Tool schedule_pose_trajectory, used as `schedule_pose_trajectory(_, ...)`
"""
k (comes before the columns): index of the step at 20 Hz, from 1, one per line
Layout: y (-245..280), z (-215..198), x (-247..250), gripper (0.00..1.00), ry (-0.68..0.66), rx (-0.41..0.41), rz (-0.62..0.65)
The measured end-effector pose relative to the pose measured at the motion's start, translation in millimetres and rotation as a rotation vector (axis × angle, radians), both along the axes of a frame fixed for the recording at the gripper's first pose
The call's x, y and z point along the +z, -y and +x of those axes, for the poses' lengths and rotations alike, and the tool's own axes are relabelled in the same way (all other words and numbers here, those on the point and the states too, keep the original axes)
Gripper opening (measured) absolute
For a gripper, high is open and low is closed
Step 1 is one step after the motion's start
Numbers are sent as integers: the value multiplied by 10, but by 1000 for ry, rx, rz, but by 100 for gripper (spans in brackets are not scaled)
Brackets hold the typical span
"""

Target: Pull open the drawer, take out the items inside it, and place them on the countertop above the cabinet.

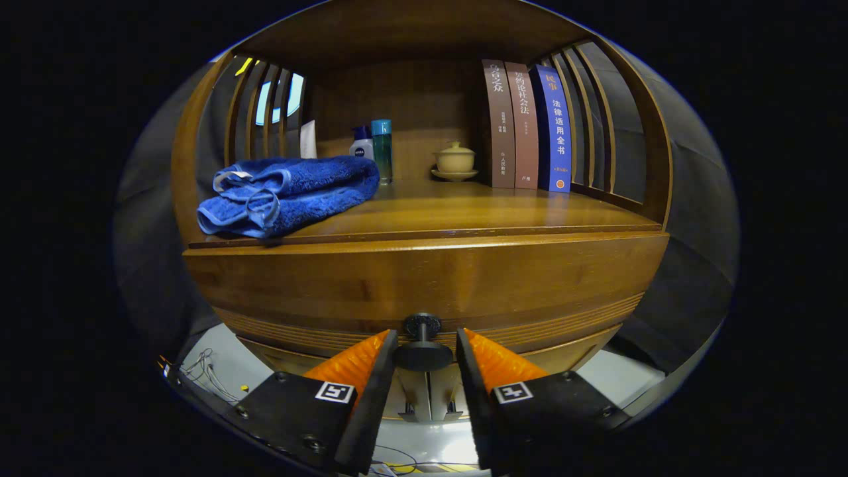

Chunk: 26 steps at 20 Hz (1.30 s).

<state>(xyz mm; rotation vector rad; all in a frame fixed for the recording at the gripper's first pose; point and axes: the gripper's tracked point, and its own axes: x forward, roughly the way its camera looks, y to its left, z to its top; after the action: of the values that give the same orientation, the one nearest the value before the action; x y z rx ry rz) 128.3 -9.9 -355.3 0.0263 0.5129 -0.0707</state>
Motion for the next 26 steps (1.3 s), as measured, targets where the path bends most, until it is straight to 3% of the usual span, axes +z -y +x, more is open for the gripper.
schedule_pose_trajectory(4, 5, 44, -29, 37, -16, 5, -32)
schedule_pose_trajectory(11, -1, -67, -26, 37, -43, 0, -8)
schedule_pose_trajectory(26, -29, -1304, 133, 37, -118, -13, 24)
